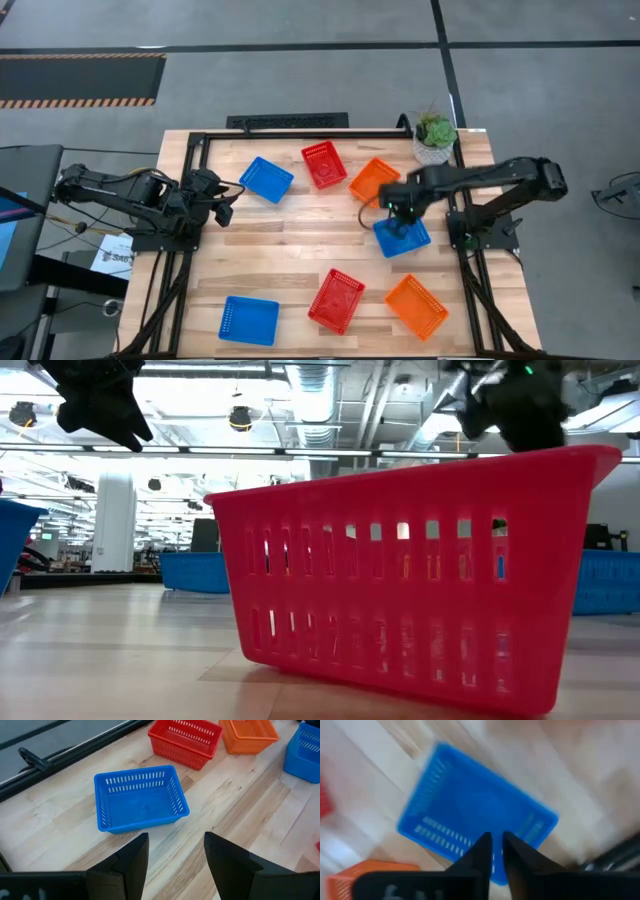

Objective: Stack baskets by color
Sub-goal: Stack the middle blue bin on the top blue bin

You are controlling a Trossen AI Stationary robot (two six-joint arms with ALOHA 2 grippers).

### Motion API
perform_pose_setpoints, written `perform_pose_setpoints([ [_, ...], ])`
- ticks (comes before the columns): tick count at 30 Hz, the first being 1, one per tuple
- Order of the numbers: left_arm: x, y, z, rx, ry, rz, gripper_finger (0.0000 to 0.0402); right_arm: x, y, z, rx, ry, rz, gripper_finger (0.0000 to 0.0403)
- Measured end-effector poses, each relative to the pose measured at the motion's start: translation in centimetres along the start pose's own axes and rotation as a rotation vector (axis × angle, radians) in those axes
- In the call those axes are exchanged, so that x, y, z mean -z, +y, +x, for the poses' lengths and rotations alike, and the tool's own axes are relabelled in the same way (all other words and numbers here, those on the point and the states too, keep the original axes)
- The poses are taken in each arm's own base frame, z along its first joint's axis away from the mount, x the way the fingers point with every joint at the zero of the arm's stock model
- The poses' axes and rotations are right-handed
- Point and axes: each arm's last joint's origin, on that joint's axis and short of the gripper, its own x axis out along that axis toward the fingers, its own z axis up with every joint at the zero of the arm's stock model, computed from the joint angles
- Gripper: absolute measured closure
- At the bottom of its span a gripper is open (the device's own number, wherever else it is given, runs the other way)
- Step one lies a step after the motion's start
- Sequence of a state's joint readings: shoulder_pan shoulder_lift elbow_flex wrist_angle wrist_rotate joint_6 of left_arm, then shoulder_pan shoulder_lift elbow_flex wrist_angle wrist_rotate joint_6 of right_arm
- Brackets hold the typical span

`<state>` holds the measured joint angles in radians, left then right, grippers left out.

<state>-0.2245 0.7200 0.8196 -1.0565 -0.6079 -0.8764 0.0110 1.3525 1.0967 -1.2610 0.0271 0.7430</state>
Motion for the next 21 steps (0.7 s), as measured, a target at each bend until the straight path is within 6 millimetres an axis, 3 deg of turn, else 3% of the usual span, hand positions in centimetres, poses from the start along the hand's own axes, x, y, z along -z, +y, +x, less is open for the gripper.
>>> perform_pose_setpoints([
  [6,0.0,0.0,0.0,0.0,0.0,0.002,0.0222,2.4,-1.1,4.0,0.147,0.116,0.129,0.0231],
  [11,0.0,0.0,0.0,0.0,0.001,0.016,0.0222,3.9,-2.3,5.7,0.249,0.064,0.224,0.0168],
  [21,0.0,0.0,0.0,0.003,0.004,0.019,0.0222,4.8,-2.9,7.2,0.07,-0.09,0.345,0.0163],
])
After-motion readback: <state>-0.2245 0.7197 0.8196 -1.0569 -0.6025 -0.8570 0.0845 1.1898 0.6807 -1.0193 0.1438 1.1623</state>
